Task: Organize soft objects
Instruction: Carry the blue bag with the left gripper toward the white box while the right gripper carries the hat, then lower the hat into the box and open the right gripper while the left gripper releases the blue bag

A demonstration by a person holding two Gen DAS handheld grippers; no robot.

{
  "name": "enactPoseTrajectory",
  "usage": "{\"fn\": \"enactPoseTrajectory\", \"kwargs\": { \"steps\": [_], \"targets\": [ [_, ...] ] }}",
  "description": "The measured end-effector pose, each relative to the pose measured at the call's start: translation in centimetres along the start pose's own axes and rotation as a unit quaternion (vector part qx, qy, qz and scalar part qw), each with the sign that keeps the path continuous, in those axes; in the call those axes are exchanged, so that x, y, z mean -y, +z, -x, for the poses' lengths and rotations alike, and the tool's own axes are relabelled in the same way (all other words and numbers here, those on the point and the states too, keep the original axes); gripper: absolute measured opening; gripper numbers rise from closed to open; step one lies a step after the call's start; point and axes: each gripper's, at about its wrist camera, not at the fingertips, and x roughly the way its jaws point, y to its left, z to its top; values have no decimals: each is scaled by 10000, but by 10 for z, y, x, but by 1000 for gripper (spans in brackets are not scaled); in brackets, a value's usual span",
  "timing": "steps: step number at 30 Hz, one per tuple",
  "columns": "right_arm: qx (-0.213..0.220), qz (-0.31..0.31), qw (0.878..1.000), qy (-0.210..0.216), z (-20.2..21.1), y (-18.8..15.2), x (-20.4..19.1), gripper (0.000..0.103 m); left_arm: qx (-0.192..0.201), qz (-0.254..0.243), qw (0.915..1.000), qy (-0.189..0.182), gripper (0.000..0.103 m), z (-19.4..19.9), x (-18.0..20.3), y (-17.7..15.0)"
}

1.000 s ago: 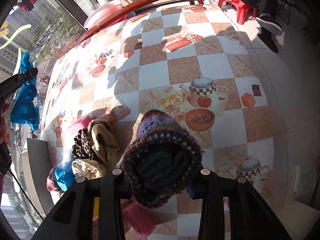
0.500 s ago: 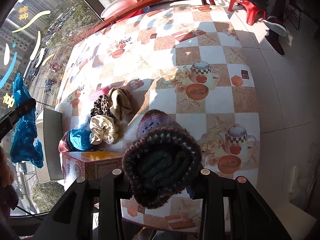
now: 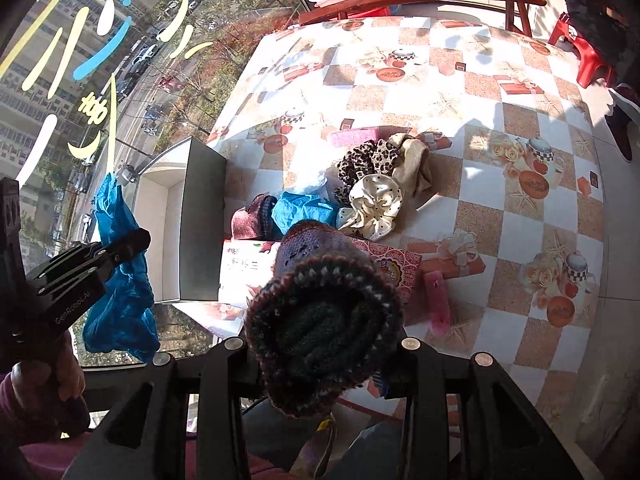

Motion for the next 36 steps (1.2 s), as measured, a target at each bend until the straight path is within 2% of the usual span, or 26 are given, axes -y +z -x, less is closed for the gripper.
{"fn": "enactPoseTrajectory", "kwargs": {
  "steps": [6,10,16,26,33,36],
  "targets": [
    [-303,934,9945,362,-42,19,-104,39,149,553,9972,478,15,0,-84,-17],
    [-596,1471,9857,559,-75,35,-159,39,132,1065,9924,597,15,-7,-125,-36],
    [-832,1869,9766,662,-117,65,-213,39,-26,1683,9838,611,15,-22,-162,-60],
    [-1266,1782,9730,741,-185,106,-245,39,-187,1900,9801,550,16,-48,-178,-69],
    [-1950,1661,9645,646,-262,120,-252,39,-330,1905,9793,605,16,-67,-186,-71],
    [-2253,1595,9602,419,-283,115,-246,39,-449,1919,9787,572,16,-77,-186,-73]
  ]
}}
